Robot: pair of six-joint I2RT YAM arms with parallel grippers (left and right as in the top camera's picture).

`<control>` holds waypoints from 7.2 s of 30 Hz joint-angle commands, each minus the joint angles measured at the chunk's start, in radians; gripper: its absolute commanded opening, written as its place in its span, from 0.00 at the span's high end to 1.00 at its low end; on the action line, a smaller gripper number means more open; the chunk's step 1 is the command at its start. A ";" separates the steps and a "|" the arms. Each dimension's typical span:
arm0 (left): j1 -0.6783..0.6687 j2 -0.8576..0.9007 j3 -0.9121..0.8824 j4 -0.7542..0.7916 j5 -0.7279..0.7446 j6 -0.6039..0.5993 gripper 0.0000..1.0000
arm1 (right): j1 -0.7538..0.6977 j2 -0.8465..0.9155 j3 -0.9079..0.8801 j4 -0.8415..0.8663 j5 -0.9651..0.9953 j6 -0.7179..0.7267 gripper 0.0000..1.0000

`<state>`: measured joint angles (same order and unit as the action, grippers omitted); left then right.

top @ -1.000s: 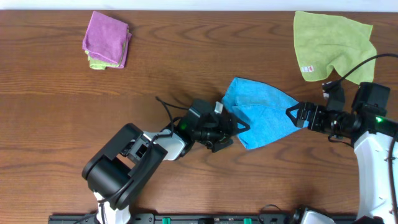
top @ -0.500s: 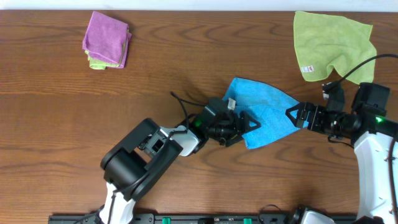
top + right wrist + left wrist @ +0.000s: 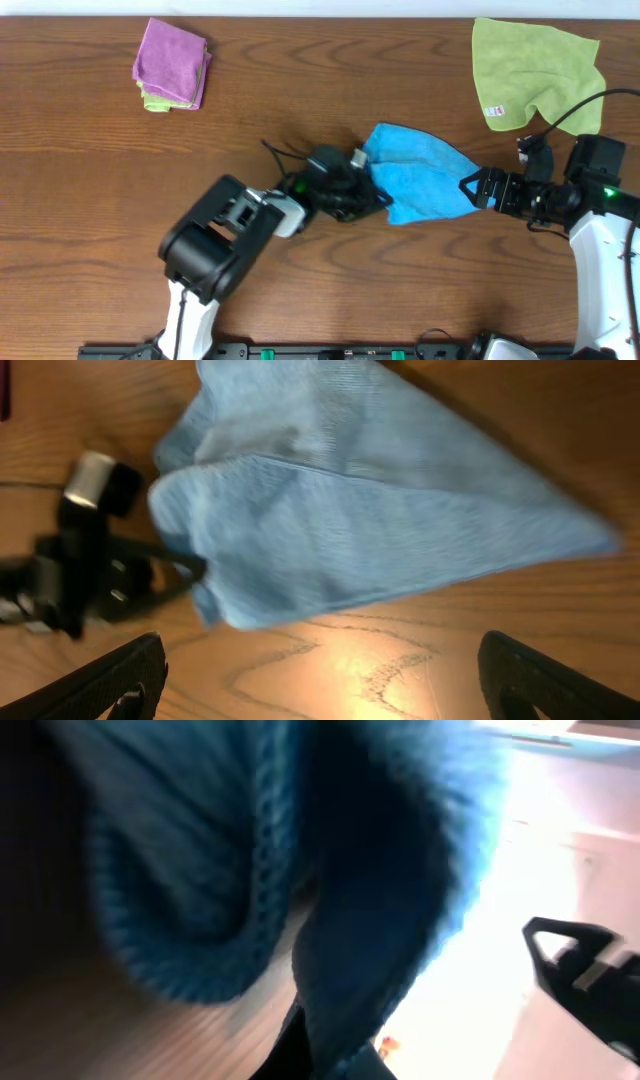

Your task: Fold the cloth

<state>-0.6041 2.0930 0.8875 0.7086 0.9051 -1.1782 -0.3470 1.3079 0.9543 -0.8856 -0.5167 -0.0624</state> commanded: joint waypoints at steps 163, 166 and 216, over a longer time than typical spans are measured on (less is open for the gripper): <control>0.407 -0.372 0.059 -1.456 -0.262 0.869 0.94 | 0.870 0.745 0.546 0.185 0.738 0.155 0.99; 0.407 -0.372 0.059 -1.456 -0.262 0.869 0.94 | 0.830 0.745 0.546 0.172 0.738 0.155 0.99; 0.409 -0.374 0.073 -1.471 -0.277 0.887 0.94 | 1.106 0.542 0.300 -0.132 0.381 0.276 0.29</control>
<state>-0.1997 1.7306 0.9379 -0.7540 0.6464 -0.3126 0.7258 1.8576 1.2568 -1.0237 -0.1070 0.1791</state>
